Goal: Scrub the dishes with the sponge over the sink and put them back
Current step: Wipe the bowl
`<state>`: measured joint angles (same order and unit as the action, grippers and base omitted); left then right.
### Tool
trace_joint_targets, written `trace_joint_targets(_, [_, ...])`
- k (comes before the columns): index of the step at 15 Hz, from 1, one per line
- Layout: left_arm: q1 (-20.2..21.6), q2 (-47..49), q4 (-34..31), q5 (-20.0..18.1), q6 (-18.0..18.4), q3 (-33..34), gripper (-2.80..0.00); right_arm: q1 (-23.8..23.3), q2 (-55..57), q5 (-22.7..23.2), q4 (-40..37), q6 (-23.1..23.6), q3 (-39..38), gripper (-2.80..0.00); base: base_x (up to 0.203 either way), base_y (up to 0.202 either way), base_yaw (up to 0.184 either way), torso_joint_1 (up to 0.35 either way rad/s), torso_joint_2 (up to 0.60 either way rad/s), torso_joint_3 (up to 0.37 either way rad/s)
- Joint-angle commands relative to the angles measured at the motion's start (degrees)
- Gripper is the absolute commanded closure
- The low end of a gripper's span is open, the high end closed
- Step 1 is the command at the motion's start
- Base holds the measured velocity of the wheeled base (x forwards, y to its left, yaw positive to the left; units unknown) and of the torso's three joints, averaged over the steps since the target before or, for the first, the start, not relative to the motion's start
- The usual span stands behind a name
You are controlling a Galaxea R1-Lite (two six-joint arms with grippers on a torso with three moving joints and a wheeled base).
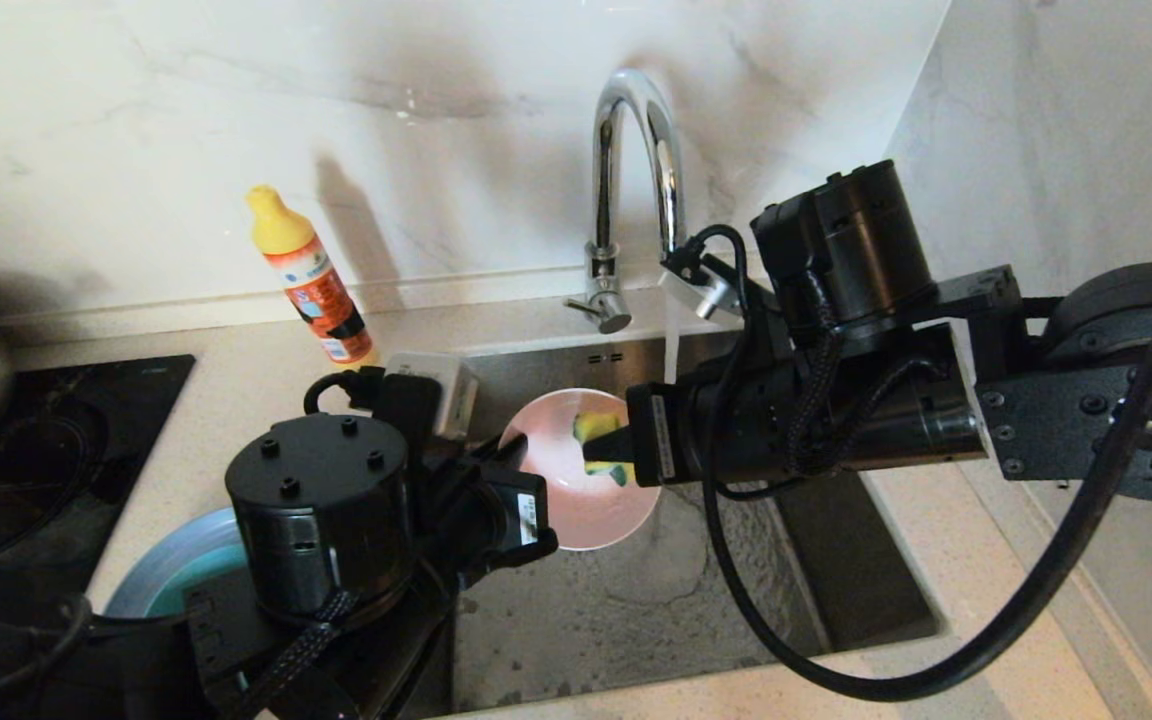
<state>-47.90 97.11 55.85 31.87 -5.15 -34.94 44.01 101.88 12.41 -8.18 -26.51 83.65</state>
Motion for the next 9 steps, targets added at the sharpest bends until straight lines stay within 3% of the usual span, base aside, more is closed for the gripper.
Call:
trace_joint_targets(1, [0.08, 0.18, 0.32, 0.21, -0.11, 0.05, 0.0, 0.03, -1.81, -0.02, -0.21, -0.11, -0.54, 0.0, 0.0, 0.0, 0.0, 0.0, 0.0, 0.0])
trace_joint_targets(9, [0.11, -0.5, 0.4, 0.39, -0.3, -0.83, 0.0, -0.59, -6.08, 0.24, -0.52, 0.05, -8.19, 0.0, 0.0, 0.0, 0.0, 0.0, 0.0, 0.0])
